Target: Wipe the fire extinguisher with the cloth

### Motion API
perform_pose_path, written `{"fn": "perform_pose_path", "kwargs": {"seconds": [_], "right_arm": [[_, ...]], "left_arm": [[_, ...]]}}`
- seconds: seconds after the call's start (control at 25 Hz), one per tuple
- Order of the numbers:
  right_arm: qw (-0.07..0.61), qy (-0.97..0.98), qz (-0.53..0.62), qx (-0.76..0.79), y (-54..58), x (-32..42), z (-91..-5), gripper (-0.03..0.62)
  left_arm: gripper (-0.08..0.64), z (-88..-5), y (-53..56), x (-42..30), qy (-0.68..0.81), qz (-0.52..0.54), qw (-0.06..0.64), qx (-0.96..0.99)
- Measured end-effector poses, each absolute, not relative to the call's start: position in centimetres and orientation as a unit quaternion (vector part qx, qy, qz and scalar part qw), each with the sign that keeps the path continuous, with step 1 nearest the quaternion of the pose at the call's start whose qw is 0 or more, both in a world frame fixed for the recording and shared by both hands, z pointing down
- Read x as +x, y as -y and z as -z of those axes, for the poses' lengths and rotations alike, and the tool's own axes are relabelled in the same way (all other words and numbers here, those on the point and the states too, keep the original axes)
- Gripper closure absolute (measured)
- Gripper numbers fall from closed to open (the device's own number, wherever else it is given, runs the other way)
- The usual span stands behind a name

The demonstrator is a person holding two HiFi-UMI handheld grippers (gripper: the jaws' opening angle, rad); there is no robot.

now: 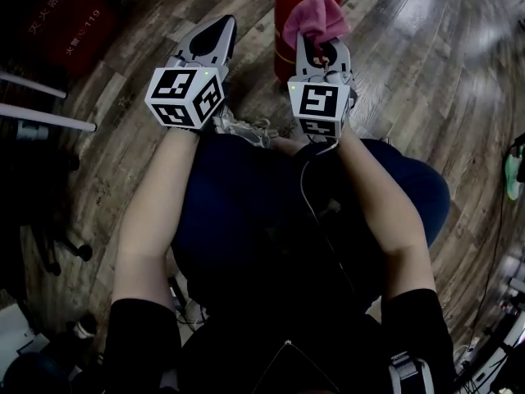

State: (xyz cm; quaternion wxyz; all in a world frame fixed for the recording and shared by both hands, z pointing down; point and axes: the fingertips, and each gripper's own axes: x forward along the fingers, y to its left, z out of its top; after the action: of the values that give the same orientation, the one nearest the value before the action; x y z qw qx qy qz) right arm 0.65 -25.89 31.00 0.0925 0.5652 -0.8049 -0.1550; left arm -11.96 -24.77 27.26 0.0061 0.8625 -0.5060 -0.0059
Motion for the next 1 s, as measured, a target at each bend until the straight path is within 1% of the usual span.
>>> {"fn": "perform_pose_path", "kwargs": {"seconds": [1.0], "right_arm": [[0.151, 0.817, 0.095, 0.548, 26.1, 0.7, -37.6, 0.529]], "left_arm": [[0.546, -27.0, 24.6, -12.1, 0.509, 0.006, 0.007, 0.861]]}}
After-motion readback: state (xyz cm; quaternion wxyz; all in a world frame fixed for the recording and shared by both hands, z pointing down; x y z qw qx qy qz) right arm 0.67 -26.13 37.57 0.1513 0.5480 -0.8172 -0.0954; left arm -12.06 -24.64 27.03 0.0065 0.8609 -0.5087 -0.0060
